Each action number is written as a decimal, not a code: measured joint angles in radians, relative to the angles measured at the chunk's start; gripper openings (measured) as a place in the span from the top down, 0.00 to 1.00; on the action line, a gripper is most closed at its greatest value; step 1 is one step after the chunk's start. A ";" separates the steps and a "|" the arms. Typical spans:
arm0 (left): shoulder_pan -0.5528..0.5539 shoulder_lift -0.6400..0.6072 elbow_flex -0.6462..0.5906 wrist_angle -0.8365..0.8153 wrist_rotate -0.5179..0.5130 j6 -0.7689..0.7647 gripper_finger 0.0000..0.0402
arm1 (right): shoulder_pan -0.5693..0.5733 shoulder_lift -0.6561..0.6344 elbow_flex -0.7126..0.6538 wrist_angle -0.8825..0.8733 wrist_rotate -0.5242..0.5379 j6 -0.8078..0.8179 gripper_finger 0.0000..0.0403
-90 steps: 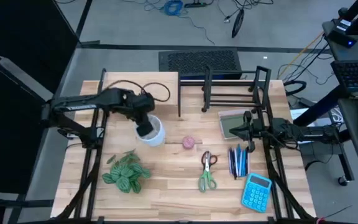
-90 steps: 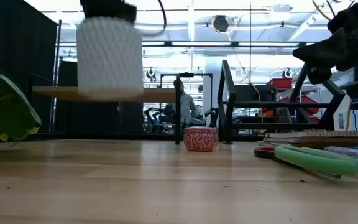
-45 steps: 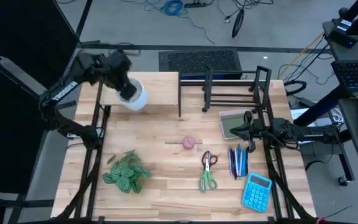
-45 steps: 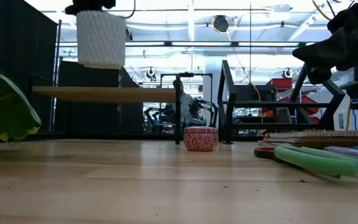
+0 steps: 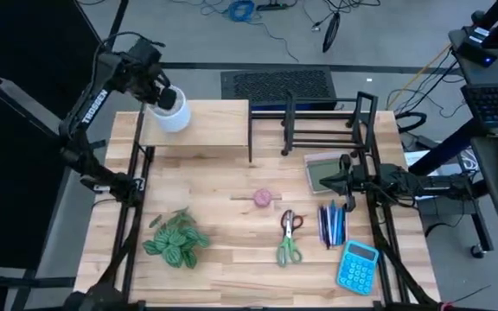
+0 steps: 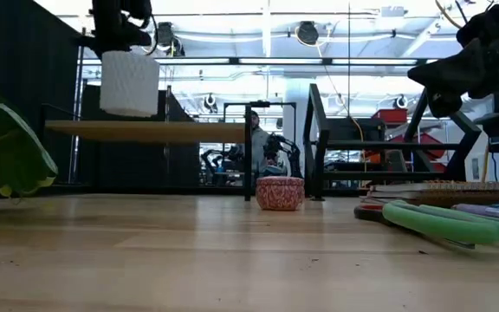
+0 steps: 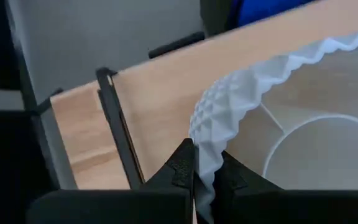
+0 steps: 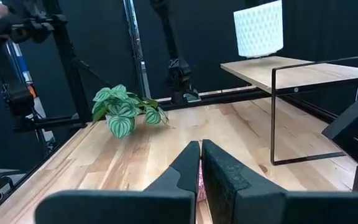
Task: Stock shelves
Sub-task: Put the white pen holder on the shelf
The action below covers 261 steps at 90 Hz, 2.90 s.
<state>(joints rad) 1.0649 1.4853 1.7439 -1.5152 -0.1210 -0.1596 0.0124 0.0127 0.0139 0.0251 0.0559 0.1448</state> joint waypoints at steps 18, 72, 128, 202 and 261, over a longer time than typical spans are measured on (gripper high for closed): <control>0.001 0.041 0.000 0.012 -0.036 -0.047 1.00 | 0.000 0.000 0.000 0.000 0.000 0.000 1.00; 0.008 0.090 0.000 -0.032 -0.044 -0.040 0.85 | 0.000 0.000 0.000 0.000 0.000 0.000 1.00; -0.069 -0.022 0.209 0.061 0.035 0.085 0.74 | 0.000 0.000 0.000 0.000 0.000 0.000 1.00; -0.410 0.283 0.167 0.127 -0.128 0.543 1.00 | 0.000 0.000 0.000 0.000 0.000 0.000 1.00; -0.362 0.254 0.167 -0.037 -0.147 0.484 1.00 | 0.000 0.000 0.000 0.000 0.000 0.000 1.00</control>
<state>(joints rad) 0.7032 1.7394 1.9114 -1.5525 -0.2677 0.3243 0.0125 0.0127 0.0139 0.0254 0.0559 0.1451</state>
